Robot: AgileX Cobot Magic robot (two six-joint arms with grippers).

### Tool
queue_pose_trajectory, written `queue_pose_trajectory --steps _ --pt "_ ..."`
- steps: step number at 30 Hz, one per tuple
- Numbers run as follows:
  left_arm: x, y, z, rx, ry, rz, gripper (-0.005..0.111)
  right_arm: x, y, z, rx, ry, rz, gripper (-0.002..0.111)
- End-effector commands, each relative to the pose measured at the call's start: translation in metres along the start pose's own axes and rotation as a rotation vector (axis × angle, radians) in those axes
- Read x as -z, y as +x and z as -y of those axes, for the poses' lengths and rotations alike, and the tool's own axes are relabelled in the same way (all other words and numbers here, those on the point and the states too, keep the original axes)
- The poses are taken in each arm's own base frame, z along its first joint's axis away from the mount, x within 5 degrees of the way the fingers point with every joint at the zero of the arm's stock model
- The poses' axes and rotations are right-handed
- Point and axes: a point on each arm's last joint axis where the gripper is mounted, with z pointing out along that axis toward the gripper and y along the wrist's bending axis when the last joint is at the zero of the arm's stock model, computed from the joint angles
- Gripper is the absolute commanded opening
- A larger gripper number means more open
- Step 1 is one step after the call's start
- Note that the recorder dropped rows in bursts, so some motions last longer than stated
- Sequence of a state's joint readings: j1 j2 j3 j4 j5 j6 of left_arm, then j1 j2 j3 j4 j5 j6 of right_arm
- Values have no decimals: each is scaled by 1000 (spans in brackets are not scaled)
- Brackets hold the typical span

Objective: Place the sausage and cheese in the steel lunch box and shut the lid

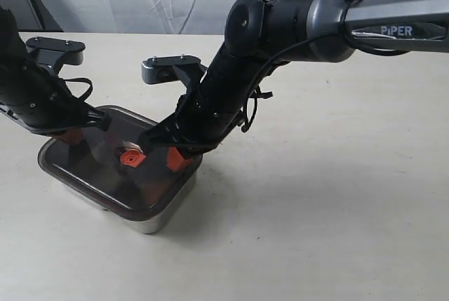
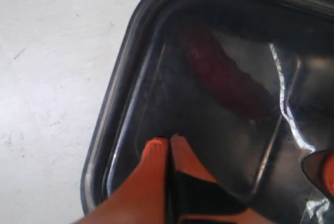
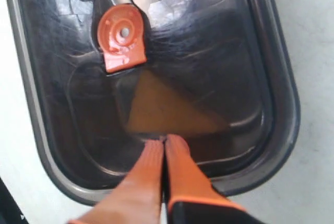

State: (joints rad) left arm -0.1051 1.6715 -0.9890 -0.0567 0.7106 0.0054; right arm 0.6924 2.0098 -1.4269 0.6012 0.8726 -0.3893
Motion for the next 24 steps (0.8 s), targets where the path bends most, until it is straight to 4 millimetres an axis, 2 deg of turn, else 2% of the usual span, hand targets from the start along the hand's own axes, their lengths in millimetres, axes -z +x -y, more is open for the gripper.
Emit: queue_pose_trajectory --steps 1,7,18,24 --pt "-8 -1 -1 13 6 -16 0 1 0 1 14 2 -5 0" --pt "-21 1 -2 14 5 -60 0 -17 4 9 -7 -1 -55 0" --pt "-22 3 -1 18 8 -93 0 -37 9 19 -31 -1 -113 0" --pt "-35 11 -2 21 8 -195 0 -52 18 25 -55 -19 -197 0"
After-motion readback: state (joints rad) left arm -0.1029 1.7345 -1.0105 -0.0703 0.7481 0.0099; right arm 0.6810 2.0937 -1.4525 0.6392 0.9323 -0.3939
